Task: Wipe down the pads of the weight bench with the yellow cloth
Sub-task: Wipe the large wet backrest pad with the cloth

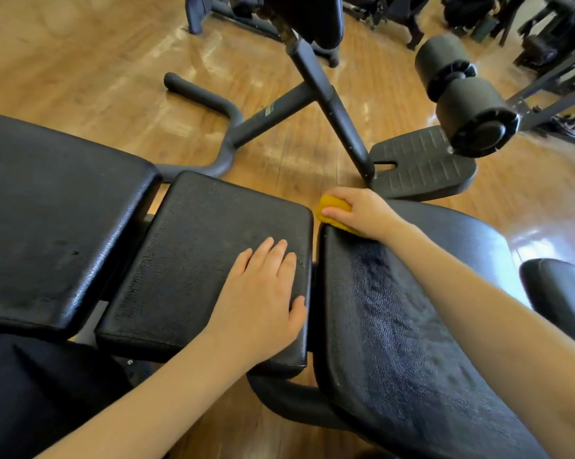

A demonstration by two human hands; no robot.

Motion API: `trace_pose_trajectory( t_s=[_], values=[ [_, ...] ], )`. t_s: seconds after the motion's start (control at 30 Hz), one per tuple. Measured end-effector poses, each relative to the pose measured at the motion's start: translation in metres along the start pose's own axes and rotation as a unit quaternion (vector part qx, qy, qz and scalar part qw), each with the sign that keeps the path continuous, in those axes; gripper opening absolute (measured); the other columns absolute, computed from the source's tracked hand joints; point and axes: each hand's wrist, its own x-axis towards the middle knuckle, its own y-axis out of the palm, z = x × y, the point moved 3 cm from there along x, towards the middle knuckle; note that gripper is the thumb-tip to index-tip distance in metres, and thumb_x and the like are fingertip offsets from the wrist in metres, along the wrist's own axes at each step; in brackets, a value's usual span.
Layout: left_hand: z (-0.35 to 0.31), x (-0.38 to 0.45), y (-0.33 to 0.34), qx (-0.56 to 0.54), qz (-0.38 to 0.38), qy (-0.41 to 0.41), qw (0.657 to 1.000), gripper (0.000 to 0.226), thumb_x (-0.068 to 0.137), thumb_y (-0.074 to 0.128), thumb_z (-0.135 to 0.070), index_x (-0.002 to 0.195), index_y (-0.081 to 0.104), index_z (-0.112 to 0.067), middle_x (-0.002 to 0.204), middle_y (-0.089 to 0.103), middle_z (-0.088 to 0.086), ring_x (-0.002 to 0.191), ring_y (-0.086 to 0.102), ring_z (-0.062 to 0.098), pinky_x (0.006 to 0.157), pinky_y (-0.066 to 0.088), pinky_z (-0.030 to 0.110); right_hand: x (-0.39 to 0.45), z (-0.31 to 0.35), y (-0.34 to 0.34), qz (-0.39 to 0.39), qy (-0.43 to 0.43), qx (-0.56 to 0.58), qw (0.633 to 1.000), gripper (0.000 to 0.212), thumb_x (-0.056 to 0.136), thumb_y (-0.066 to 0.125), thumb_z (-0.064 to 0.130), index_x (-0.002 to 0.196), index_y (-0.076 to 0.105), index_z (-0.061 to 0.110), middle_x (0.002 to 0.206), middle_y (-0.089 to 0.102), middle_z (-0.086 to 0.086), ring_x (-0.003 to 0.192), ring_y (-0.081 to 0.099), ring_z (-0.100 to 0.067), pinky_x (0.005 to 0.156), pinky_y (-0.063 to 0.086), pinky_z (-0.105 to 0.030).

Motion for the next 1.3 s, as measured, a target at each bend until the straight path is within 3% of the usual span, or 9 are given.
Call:
trace_pose_trajectory(
  t_s=[0.13,0.3,0.43,0.6,0.73,0.93,1.13,1.2,1.3],
  values=[
    [0.01,0.015,-0.009,-0.017,0.003,0.035,0.999,0.064,0.091,0.043,-0.043,0.144,0.025,-0.013,0.153,0.021,0.003,0.141,0.015,0.016,0.113,0.012,0.03,0.001,-0.008,-0.013,-0.027,0.034,0.04,0.998,0.042,0.083,0.063,0.039,0.12,0.057,0.022,0.115,0.062,-0.001,0.107,0.055,-0.018,0.093,0.038,-0.027],
    [0.014,0.01,-0.001,0.018,-0.003,0.035,0.999,0.061,0.081,0.046,-0.041,0.13,0.048,-0.005,0.139,0.046,0.011,0.131,0.04,0.026,0.104,0.033,0.038,-0.017,-0.056,-0.026,-0.073,0.136,0.025,0.988,0.048,0.084,0.059,0.043,0.125,0.054,0.019,0.121,0.06,-0.006,0.111,0.053,-0.025,0.097,0.039,-0.036],
    [0.015,0.014,-0.001,0.029,-0.016,0.026,0.999,0.059,0.078,0.047,-0.04,0.126,0.053,-0.006,0.133,0.052,0.01,0.126,0.046,0.026,0.101,0.037,0.039,-0.027,-0.078,-0.043,-0.1,0.217,-0.001,0.971,0.045,0.086,0.053,0.047,0.121,0.056,0.018,0.118,0.062,-0.011,0.109,0.054,-0.031,0.094,0.041,-0.04],
    [0.015,0.015,0.0,0.043,-0.016,0.02,0.999,0.058,0.078,0.043,-0.041,0.123,0.055,-0.007,0.13,0.055,0.01,0.123,0.05,0.024,0.098,0.037,0.036,0.005,-0.019,-0.006,-0.049,0.135,-0.022,0.989,0.039,0.089,0.048,0.048,0.115,0.059,0.021,0.112,0.064,-0.005,0.105,0.057,-0.026,0.084,0.042,-0.034],
    [0.01,0.021,0.001,0.046,-0.018,0.02,0.999,0.056,0.075,0.051,-0.037,0.121,0.057,-0.005,0.127,0.057,0.011,0.121,0.051,0.026,0.097,0.037,0.037,0.0,-0.023,-0.014,-0.025,0.105,0.029,0.994,0.044,0.085,0.055,0.047,0.122,0.055,0.023,0.119,0.062,-0.003,0.11,0.055,-0.022,0.089,0.041,-0.031],
    [0.009,0.022,0.004,0.029,-0.026,-0.001,0.999,0.052,0.077,0.055,-0.032,0.121,0.056,-0.004,0.128,0.055,0.012,0.122,0.049,0.027,0.099,0.037,0.041,-0.028,-0.081,-0.041,-0.074,0.183,0.009,0.98,0.049,0.085,0.053,0.051,0.125,0.052,0.021,0.122,0.06,-0.007,0.111,0.054,-0.029,0.094,0.041,-0.039],
    [0.005,0.019,0.007,0.042,-0.05,-0.006,0.998,0.058,0.077,0.035,-0.038,0.116,0.06,-0.004,0.122,0.06,0.011,0.116,0.055,0.027,0.094,0.04,0.04,-0.092,-0.167,-0.075,-0.151,0.327,0.025,0.933,0.044,0.088,0.052,0.043,0.117,0.058,0.011,0.122,0.06,-0.017,0.113,0.051,-0.036,0.093,0.038,-0.039],
    [0.003,0.025,0.005,0.045,-0.06,-0.005,0.997,0.058,0.076,0.034,-0.037,0.113,0.062,-0.003,0.119,0.061,0.012,0.114,0.057,0.029,0.092,0.042,0.041,-0.09,-0.17,-0.085,-0.14,0.351,0.003,0.926,0.041,0.091,0.048,0.041,0.114,0.059,0.008,0.12,0.059,-0.02,0.111,0.051,-0.038,0.088,0.039,-0.038],
    [0.004,0.029,0.006,0.043,-0.061,-0.001,0.997,0.059,0.076,0.034,-0.039,0.114,0.061,-0.003,0.121,0.06,0.013,0.115,0.055,0.03,0.093,0.041,0.042,-0.06,-0.136,-0.075,-0.115,0.311,-0.025,0.943,0.037,0.09,0.046,0.042,0.104,0.06,0.01,0.113,0.062,-0.018,0.105,0.054,-0.036,0.079,0.039,-0.036]
  ],
)
